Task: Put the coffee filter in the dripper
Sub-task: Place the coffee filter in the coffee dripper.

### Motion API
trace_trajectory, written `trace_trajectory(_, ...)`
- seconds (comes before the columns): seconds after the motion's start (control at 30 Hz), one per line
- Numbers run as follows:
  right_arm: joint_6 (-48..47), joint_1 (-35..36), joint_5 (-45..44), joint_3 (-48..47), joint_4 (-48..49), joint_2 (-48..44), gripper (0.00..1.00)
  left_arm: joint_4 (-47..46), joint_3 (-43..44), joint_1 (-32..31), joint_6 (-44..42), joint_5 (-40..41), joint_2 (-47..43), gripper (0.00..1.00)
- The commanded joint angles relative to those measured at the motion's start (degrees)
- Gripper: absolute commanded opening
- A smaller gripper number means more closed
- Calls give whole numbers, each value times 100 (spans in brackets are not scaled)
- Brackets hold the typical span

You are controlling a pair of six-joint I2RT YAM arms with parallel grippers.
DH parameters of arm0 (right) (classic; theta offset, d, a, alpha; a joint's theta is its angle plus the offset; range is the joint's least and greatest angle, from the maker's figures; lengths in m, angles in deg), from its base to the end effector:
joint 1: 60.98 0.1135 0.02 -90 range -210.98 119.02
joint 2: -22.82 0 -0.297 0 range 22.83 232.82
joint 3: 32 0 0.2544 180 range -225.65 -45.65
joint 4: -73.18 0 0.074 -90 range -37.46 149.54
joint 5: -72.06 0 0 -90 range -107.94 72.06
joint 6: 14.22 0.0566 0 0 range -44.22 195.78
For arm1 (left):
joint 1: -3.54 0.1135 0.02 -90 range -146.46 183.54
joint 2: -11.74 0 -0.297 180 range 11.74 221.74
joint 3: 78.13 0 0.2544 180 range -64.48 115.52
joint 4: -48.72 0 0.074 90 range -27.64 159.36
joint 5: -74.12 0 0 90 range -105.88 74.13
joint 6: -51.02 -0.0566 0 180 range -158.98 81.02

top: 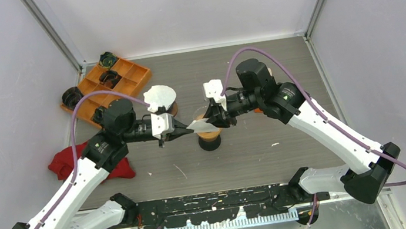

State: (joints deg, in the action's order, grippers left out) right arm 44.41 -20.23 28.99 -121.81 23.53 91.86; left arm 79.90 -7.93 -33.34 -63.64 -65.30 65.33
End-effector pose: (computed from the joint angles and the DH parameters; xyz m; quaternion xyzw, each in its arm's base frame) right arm 0.1626 0.1947 0.4267 -0.6286 0.5194 0.3799 0.4368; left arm 0.1300 -0.1513 0.3974 0.5874 0.4866 -0.3880 0.5174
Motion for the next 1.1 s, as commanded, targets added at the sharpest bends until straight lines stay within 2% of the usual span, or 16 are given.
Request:
trace_trajectory(0.0,-87,20,276,0,252,13,22,-465,-19,-12,128,-225,-138,0)
trace_trajectory(0.2,-115,24,307,-59,216,-35,2,-471,-39,-11,123,-142,-123,0)
trace_trajectory(0.3,-100,27,279,-115,121,-64,1,-471,-64,-6,110,0,-144,1)
trace_trajectory(0.43,52,21,106,-134,85,-136,1,-480,-115,-12,63,259,-198,10)
trace_trajectory(0.53,298,21,-163,-157,93,-193,1,-551,-156,-12,91,425,-240,22)
trace_trajectory(0.67,851,54,-640,-271,79,-310,1,-799,-227,-11,327,699,-302,43)
trace_trajectory(0.83,1412,259,-1604,-292,126,-536,1,-1070,-107,-12,1152,1343,-179,64)
trace_trajectory(0.97,1789,506,-2317,-375,42,-591,1,-914,208,-32,1450,1626,21,71)
trace_trajectory(1.07,1993,719,-3000,-511,-188,-569,1,-896,332,-103,1680,1914,48,72)
